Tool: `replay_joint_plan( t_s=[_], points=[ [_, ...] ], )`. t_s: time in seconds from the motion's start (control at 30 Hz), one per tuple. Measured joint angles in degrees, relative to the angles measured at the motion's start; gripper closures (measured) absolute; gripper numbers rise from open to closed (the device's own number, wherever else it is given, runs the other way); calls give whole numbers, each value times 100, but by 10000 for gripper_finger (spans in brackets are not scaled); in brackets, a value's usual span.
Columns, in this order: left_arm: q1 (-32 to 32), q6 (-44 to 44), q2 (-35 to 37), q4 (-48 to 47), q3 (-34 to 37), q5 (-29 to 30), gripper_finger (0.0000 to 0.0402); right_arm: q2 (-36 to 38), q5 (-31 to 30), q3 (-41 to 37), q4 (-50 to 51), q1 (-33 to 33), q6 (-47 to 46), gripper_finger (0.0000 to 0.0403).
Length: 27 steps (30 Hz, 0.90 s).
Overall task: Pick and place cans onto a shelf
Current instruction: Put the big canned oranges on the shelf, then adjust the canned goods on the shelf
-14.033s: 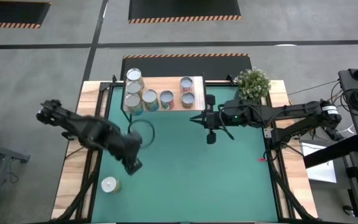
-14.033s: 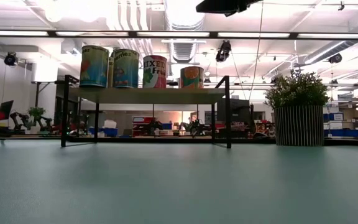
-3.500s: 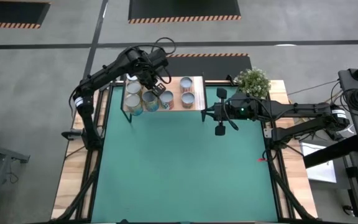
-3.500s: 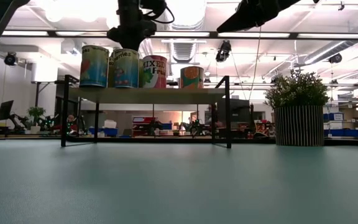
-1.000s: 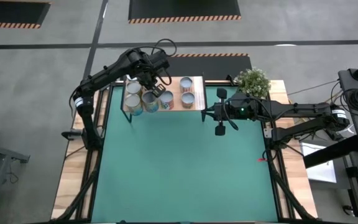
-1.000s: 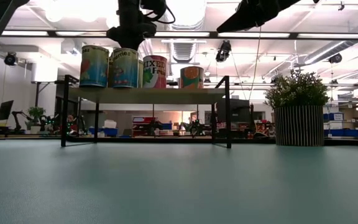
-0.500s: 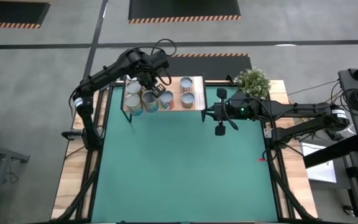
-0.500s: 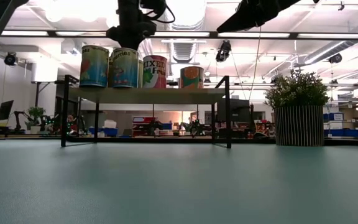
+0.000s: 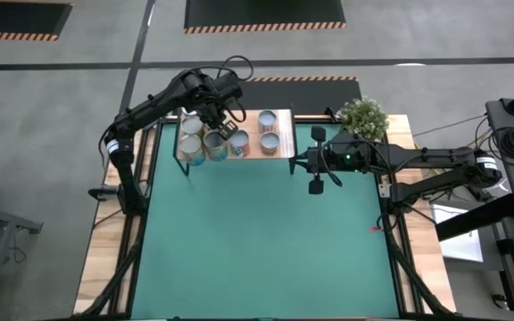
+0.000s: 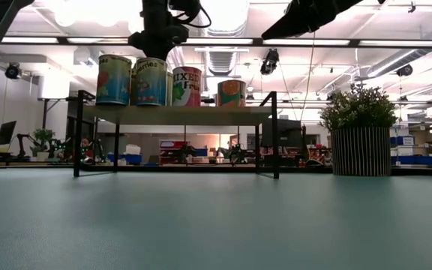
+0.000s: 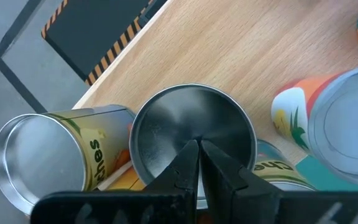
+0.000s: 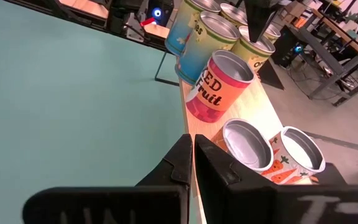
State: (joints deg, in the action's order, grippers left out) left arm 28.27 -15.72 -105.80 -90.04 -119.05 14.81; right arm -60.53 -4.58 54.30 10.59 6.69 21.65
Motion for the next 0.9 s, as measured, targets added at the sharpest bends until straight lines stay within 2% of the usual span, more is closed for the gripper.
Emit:
replay_joint_plan(
  t_s=[0.9],
  points=[
    [-13,-175,245,-2,156,-4,402,0,-1,1,7,0,0,394]
  ],
)
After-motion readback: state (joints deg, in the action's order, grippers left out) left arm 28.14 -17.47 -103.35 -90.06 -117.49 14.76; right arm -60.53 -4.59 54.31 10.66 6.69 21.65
